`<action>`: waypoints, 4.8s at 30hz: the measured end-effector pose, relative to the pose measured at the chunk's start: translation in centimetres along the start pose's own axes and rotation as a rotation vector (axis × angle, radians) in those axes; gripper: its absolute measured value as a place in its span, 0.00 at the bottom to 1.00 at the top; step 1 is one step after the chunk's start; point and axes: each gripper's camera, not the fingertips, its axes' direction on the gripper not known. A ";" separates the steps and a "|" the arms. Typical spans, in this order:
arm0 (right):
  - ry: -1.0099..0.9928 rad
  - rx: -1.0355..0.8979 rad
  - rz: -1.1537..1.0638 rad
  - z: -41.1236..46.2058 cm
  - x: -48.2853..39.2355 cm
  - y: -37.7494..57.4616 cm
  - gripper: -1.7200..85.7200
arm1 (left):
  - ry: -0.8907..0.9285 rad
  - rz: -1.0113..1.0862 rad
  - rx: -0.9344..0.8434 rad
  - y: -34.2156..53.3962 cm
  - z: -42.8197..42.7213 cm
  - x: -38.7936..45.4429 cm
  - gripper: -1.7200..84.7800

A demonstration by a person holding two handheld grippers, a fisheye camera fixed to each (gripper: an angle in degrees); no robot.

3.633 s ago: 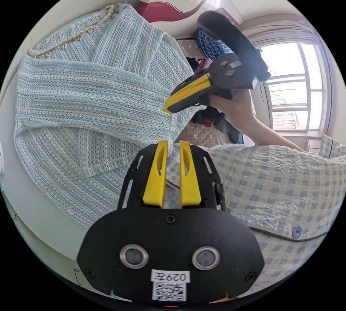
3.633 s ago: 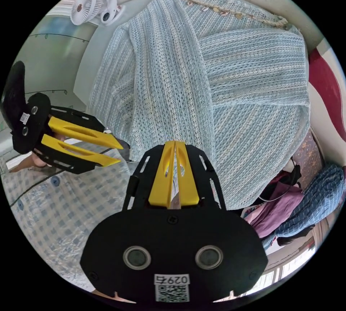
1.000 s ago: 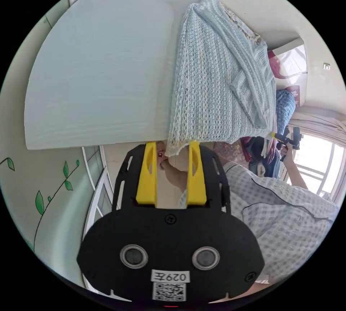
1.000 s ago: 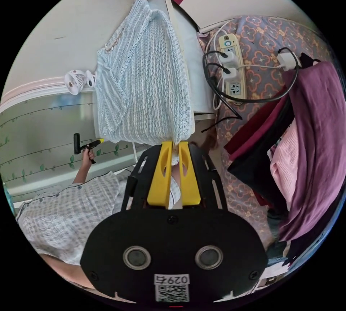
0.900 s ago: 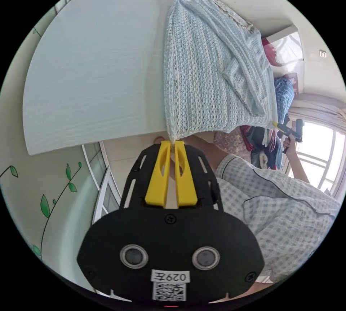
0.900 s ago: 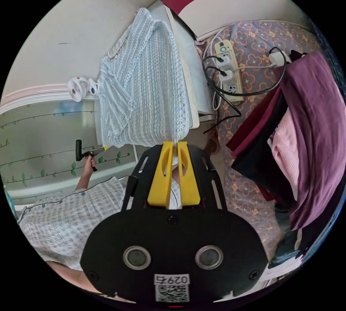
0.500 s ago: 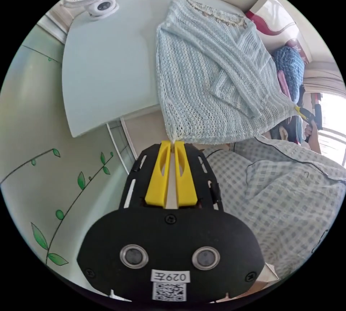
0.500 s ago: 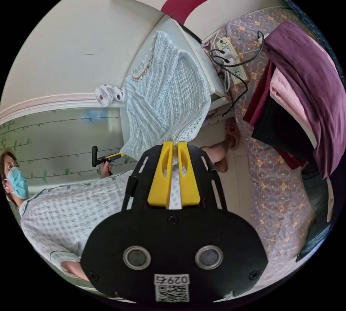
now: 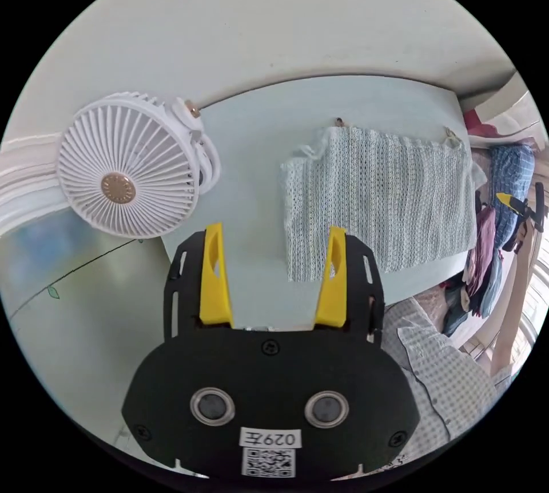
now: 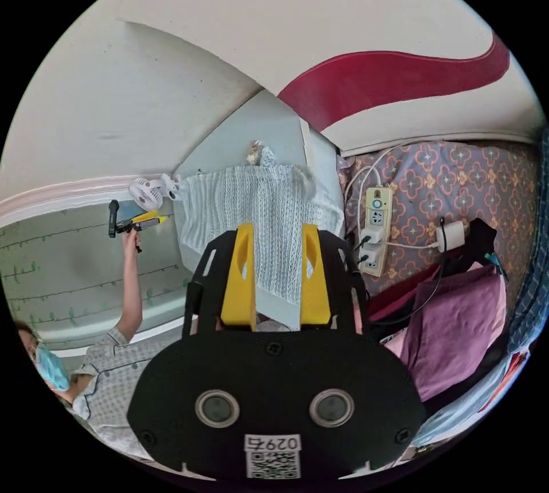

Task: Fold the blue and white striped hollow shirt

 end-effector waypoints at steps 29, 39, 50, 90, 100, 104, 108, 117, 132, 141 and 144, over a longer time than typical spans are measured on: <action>0.223 -0.148 -0.598 29.0 -43.6 -0.1 0.02 | 0.271 0.269 -0.100 2.9 14.5 -7.1 0.01; 0.409 -0.361 -0.851 46.1 -61.2 -0.2 0.14 | 0.339 0.247 0.022 9.1 11.5 -17.6 0.01; 0.685 -0.322 -0.813 50.4 -60.5 2.0 0.04 | 0.546 0.139 0.058 11.2 12.9 -23.1 0.01; -0.231 0.071 0.328 11.3 6.1 23.0 0.02 | 0.166 0.466 0.127 -1.6 12.7 19.7 0.09; -0.149 0.019 0.008 10.4 4.0 21.6 0.02 | 0.077 0.489 0.078 -2.8 14.7 20.4 0.16; 0.050 -0.147 -0.014 12.8 3.9 22.3 0.02 | 0.131 0.510 0.089 -3.3 15.2 20.9 0.09; 0.068 -0.024 0.003 11.0 4.8 23.9 0.02 | 0.142 0.479 0.109 -3.3 15.4 20.4 0.07; 0.157 -0.086 0.053 11.1 7.5 24.6 0.02 | 0.360 0.327 0.160 -3.9 15.7 14.8 0.01; -0.161 -0.015 0.268 8.8 14.1 27.2 0.01 | 0.658 -0.050 0.155 -2.5 19.9 5.2 0.01; -0.259 0.218 0.237 3.3 14.3 30.6 0.02 | 0.838 -0.102 0.353 2.0 15.7 2.9 0.02; -0.206 0.139 0.175 4.3 12.5 28.9 0.02 | 0.589 0.064 0.259 0.8 15.2 6.9 0.07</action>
